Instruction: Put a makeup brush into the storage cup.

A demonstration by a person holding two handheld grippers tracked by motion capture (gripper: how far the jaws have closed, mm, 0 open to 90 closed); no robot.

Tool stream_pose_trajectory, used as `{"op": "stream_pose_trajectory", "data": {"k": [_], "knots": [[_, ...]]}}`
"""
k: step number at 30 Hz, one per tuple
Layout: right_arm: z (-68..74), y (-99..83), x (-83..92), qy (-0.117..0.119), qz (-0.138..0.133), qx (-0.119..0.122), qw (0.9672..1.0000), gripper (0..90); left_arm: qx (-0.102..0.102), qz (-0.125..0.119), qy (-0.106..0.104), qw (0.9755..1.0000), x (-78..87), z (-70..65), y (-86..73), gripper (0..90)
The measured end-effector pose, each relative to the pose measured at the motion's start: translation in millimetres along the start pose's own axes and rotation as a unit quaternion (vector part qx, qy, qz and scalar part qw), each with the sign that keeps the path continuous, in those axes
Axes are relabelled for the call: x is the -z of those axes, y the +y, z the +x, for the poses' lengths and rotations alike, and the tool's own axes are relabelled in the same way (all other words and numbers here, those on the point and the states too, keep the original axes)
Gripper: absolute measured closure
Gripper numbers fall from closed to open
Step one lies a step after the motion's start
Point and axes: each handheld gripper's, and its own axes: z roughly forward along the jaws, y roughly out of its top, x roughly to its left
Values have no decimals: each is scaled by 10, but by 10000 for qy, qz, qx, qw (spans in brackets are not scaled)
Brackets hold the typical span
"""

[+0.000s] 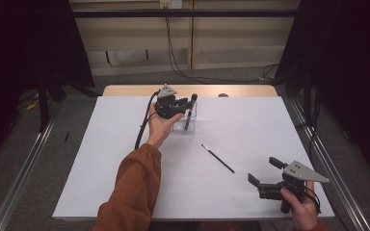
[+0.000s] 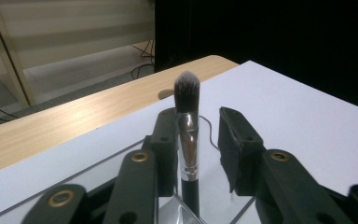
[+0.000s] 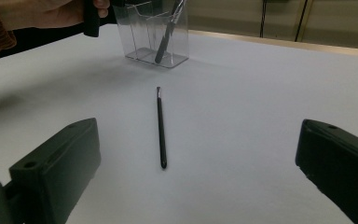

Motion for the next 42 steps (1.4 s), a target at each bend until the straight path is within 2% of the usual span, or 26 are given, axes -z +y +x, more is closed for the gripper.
{"op": "stream_pose_trajectory", "data": {"k": [5, 10, 15, 19, 22, 24, 29, 31, 36, 38, 42], "knots": [[1, 1, -2, 3, -3, -5, 10000, 0, -12, -115, 65, 9999, 37, -13, 6, 564], [-2, 2, -4, 3, 2, -7, 10000, 0, 93, -204, 81, 9997, 96, -39, 37, 382], [0, 3, -5, 1, 0, 0, 10000, 0, 34, -101, 127, 9999, 183, -78, 86, 216], [2, 4, -9, 1, 24, 31, 10000, 0, 163, -106, 141, 9997, 271, -73, 98, 113], [4, 5, -13, -9, 20, 26, 10000, 0, 201, -101, 198, 9996, 338, -52, 72, 75], [11, 6, -18, -24, 21, 11, 10000, 0, 282, -119, 149, 9994, 394, -52, 56, 45], [16, 8, -31, -22, 39, 29, 10000, 0, 209, -135, 135, 9996, 516, -55, 9, 31], [19, 8, -34, -27, 52, 36, 10000, 0, 149, -85, 197, 9997, 560, -54, -4, 27], [16, 7, -35, -41, 50, 42, 10000, 0, 170, -137, 148, 9997, 689, -54, -22, 25], [13, 7, -34, -53, 49, 36, 10000, 0, 113, -131, 174, 9997, 731, -57, -27, 24], [10, 7, -32, -66, 50, 52, 10000, 0, 175, -216, 222, 9994, 812, -56, -73, 25]]}}
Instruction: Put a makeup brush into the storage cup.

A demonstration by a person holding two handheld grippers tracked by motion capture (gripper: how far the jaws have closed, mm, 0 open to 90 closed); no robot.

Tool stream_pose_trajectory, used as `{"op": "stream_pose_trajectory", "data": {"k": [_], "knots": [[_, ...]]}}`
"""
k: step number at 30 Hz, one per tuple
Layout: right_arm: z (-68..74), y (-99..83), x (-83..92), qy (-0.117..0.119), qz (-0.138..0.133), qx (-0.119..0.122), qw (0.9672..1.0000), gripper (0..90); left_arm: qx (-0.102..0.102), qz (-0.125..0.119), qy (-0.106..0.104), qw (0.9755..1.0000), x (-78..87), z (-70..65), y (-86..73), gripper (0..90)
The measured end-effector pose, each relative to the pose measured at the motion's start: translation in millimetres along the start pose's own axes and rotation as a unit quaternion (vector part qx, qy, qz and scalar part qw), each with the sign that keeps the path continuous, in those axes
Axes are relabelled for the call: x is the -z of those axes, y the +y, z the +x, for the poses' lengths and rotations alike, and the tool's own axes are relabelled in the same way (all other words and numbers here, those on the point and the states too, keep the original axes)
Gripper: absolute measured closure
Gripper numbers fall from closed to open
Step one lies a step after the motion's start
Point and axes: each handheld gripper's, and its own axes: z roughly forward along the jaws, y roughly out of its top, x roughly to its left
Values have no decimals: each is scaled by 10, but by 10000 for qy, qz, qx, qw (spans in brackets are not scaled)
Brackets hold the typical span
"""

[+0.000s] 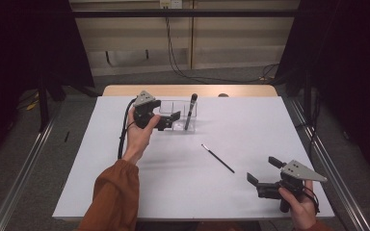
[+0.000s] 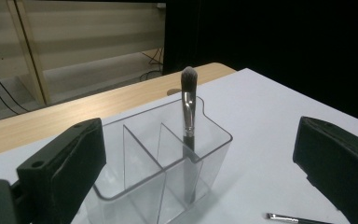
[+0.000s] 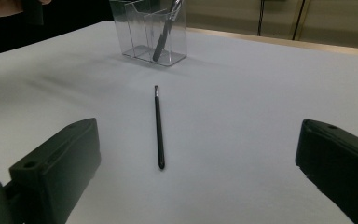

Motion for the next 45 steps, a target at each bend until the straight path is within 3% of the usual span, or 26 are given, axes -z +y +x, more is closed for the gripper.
{"op": "stream_pose_trajectory", "data": {"k": [4, 8, 24, 27, 33, 45], "knots": [[2, 1, -1, -3, 7, -1, 10000, 0, 8, -194, 102, 9998, 89, -18, -58, 36], [3, 2, -2, -9, 7, 2, 10000, 0, -96, -187, 227, 9995, 177, -25, -77, 36], [2, 1, -9, -14, 29, 7, 10000, 0, -147, -164, 282, 9994, 504, -39, -207, 40], [0, 0, -12, -25, 29, -2, 10000, 0, -96, -302, 244, 9992, 592, -55, -222, 40], [4, 3, -14, -38, 30, 9, 10000, 0, -225, -329, 352, 9986, 731, -53, -277, 40], [-2, 3, -12, -49, 21, -22, 10000, 0, -203, -319, 366, 9986, 904, -103, -405, 50]]}}
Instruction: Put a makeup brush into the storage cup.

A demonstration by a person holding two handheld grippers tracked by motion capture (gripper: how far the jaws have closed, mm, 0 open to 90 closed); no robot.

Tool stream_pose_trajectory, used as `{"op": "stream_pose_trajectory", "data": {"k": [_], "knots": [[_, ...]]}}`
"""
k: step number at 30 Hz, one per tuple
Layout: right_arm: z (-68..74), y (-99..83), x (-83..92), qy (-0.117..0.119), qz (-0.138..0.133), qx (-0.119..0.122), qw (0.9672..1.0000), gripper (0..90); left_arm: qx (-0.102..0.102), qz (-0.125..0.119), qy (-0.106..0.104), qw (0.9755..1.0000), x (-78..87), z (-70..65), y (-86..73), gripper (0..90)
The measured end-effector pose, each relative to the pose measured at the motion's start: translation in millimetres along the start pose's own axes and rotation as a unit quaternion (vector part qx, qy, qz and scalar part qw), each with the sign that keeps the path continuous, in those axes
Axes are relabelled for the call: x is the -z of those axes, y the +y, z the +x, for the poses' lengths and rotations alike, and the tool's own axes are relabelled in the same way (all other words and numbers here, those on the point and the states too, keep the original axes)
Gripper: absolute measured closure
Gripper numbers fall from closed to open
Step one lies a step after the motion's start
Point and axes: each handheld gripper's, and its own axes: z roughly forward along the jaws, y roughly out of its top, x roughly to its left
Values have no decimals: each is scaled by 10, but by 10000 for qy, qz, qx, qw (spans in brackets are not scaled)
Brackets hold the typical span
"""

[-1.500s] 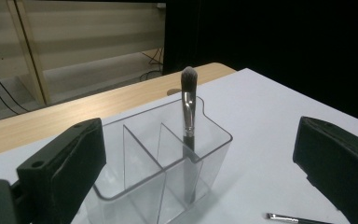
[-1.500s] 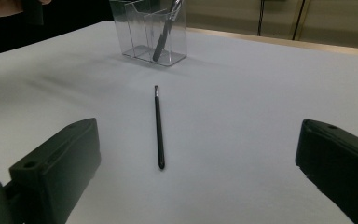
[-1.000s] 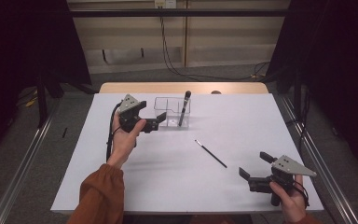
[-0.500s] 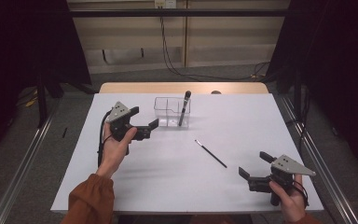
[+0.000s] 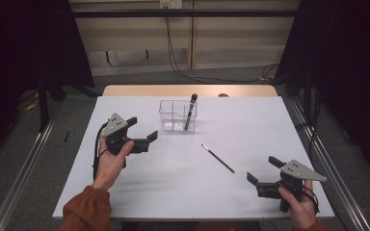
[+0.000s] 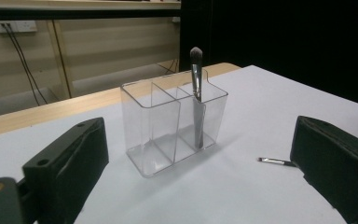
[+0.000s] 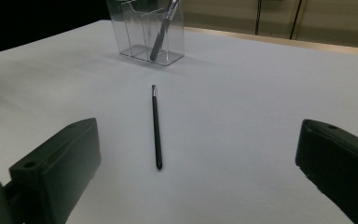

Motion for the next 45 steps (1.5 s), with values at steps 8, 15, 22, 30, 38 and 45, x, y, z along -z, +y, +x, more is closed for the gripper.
{"op": "stream_pose_trajectory", "data": {"k": [8, 15, 22, 30, 38, 45], "knots": [[0, -1, -1, -2, 0, 9, 10000, 0, 42, -33, -52, 10000, 104, -42, -80, 39], [5, 1, -5, 3, 9, -14, 10000, 0, 195, -124, 91, 9997, 247, -7, -185, 37], [1, -1, -6, -12, 10, -4, 10000, 0, 31, -84, 151, 9998, 391, -27, -248, 37], [6, 11, -34, -1, 17, 21, 10000, 0, 55, -42, 192, 9998, 531, -37, -353, 37], [25, 21, -56, 0, 21, 59, 10000, 0, 136, 16, 262, 9996, 660, -65, -469, 38], [14, 22, -47, -2, -21, 5, 10000, 0, 159, -8, 404, 9991, 810, -86, -527, 37]]}}
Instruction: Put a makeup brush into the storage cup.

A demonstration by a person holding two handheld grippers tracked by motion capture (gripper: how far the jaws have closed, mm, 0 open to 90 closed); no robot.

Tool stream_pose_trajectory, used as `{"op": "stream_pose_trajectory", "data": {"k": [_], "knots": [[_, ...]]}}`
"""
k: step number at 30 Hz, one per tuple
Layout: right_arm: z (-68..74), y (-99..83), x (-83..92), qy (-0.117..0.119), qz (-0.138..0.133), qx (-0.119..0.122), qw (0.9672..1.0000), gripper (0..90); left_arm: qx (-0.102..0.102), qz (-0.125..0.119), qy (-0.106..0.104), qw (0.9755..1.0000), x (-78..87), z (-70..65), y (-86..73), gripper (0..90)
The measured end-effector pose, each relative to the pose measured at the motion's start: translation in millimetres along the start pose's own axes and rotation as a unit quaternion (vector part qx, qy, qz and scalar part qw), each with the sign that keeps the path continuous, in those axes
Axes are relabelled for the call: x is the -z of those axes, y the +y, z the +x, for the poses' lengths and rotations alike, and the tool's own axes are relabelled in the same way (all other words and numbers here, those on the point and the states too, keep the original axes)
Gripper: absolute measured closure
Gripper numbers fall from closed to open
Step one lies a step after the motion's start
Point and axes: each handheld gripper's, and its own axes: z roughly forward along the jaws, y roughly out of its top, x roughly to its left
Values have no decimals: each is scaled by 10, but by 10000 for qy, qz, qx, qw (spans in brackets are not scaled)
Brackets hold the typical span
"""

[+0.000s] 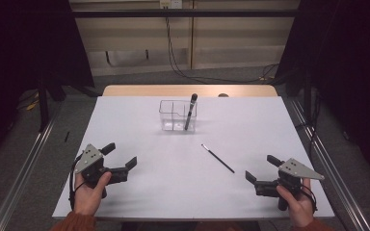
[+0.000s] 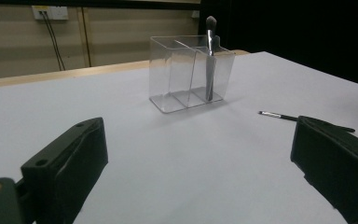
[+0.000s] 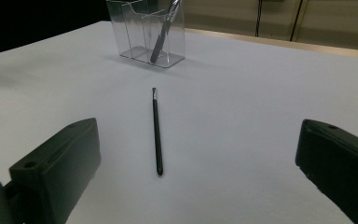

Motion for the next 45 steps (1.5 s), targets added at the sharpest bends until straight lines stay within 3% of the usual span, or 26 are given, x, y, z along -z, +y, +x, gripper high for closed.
{"op": "stream_pose_trajectory", "data": {"k": [2, 8, 17, 27, 32, 34, 37, 45], "knots": [[-2, 0, 7, -2, -11, -5, 10000, 0, -164, 50, 68, 9998, 35, -20, -14, 37], [-8, -2, 34, 13, -37, -29, 10000, 0, -21, -154, 13, 9999, 150, -57, -56, 33], [-9, 1, 26, 28, -55, -12, 10000, 0, -87, 50, 32, 9999, 157, -85, -87, 31], [-19, 36, -30, -30, -85, -94, 9999, 0, -38, 70, 56, 10000, 209, -48, -102, 31], [19, 71, -76, 47, -115, -7, 9999, 11, -13, 55, 160, 9999, 253, -60, -106, 31], [24, 83, -77, -37, -145, 28, 9999, 3, 46, -11, 243, 9997, 274, -67, -98, 32], [0, 105, -84, -45, -148, -52, 9999, 3, -34, -7, 229, 9997, 274, -87, -90, 32], [-29, 254, -166, 287, -219, 110, 9993, 0, -69, 39, 173, 9998, 209, -75, -74, 31]]}}
